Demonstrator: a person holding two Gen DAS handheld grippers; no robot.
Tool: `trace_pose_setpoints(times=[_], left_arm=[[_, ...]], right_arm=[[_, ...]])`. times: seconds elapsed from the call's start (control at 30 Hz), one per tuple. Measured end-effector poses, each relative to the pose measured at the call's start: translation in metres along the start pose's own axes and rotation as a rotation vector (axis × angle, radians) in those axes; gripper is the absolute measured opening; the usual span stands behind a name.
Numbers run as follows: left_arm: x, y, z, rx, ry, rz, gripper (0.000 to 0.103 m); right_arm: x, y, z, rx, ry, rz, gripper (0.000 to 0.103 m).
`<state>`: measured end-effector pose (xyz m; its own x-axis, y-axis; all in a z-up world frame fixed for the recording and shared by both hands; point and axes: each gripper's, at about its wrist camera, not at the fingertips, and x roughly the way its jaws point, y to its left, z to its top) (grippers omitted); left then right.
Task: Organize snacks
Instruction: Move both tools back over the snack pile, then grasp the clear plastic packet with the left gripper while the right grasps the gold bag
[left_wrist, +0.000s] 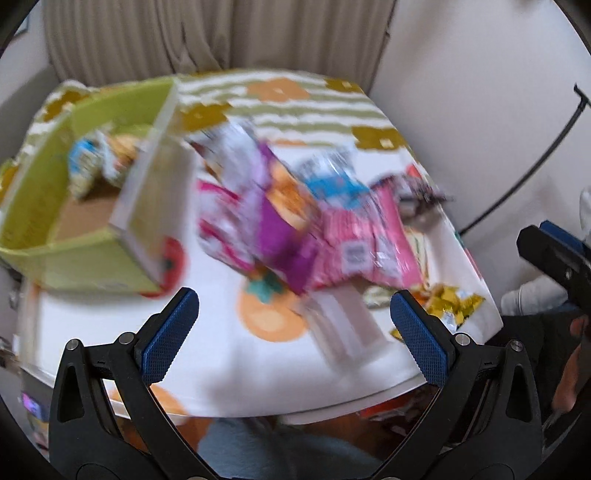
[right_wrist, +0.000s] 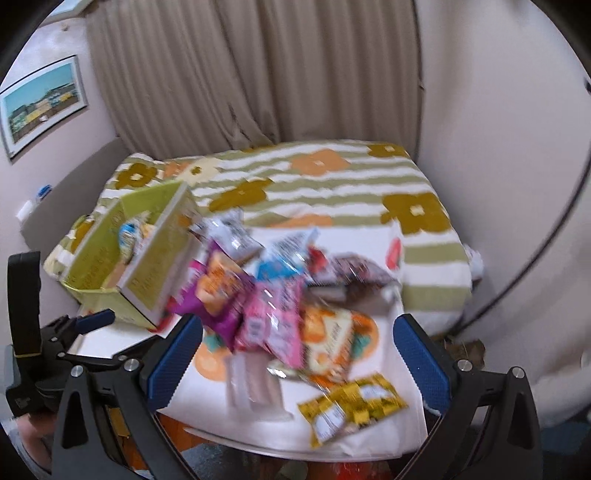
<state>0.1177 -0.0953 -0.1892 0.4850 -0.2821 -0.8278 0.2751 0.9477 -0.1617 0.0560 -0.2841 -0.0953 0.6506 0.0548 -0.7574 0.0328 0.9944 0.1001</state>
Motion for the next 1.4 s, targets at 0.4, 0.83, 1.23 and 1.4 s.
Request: trace_pose_setpoints(times=[0.4, 0.83, 1.23, 1.4], left_arm=[[0.105, -0.042, -0.035, 0.026, 0.15, -0.019, 0.103], [0.132, -0.063, -0.048, 0.121, 0.173, 0.011, 0.084], [0.115, -0.034, -0.046, 0.16, 0.204, -0.071, 0.076], [0.108, -0.014, -0.043, 0.116, 0.219, -0.112, 0.075]], right_arm=[[0.042, -0.052, -0.076, 0.274, 0.1, -0.092, 0.103], [0.071, -0.051, -0.096, 0.37, 0.178, -0.117, 0.1], [0.105, -0.06, -0.098, 0.426, 0.234, -0.157, 0.086], [0.109, -0.061, -0.1, 0.447, 0.227, -0.163, 0.086]])
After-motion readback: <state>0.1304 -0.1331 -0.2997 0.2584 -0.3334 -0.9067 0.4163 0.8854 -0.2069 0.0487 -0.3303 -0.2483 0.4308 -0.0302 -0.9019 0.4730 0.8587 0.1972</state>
